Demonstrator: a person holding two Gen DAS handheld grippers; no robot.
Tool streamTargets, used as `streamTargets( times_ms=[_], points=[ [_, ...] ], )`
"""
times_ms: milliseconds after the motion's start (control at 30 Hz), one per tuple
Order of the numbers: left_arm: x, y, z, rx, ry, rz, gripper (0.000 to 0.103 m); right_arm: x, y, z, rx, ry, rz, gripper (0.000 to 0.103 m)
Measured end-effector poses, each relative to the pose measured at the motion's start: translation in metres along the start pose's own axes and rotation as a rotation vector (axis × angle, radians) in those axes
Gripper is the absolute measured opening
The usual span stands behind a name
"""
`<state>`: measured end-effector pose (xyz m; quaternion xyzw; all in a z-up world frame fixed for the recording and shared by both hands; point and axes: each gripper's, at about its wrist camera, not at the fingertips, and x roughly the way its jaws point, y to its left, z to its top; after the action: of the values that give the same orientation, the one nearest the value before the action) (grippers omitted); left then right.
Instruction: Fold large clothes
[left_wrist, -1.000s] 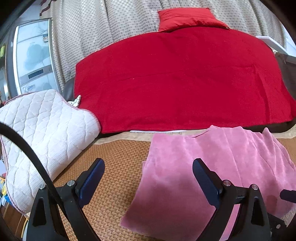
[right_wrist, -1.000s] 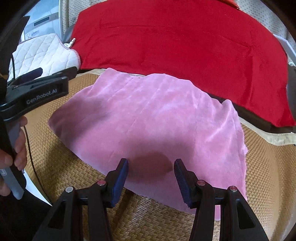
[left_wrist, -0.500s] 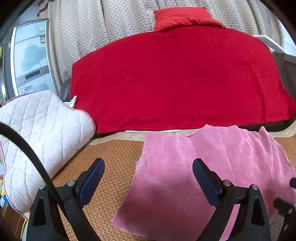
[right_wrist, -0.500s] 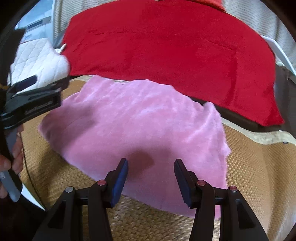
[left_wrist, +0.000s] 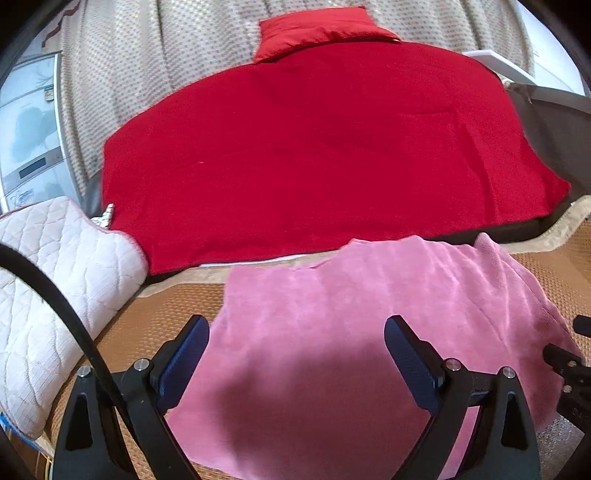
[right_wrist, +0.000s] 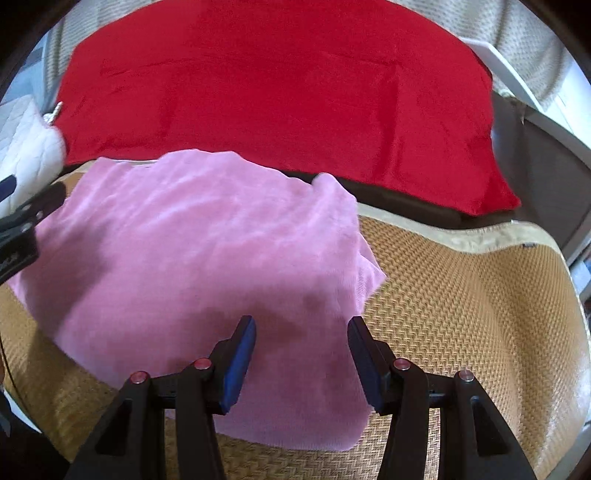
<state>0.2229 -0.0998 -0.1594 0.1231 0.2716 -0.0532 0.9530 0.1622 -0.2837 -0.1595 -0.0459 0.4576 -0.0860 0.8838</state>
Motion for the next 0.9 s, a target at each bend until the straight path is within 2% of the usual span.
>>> streamTargets(
  times_ms=[267,900],
  points=[
    [-0.003,-0.022,0.004,0.039,-0.011,-0.05,0.096,0.016,-0.007,-0.004,0.013,0.048,0.038,0.056],
    [0.001,-0.025,0.004,0.038,-0.008,-0.057,0.096,0.017,-0.009,-0.005,0.013,0.048,0.046,0.056]
  ],
)
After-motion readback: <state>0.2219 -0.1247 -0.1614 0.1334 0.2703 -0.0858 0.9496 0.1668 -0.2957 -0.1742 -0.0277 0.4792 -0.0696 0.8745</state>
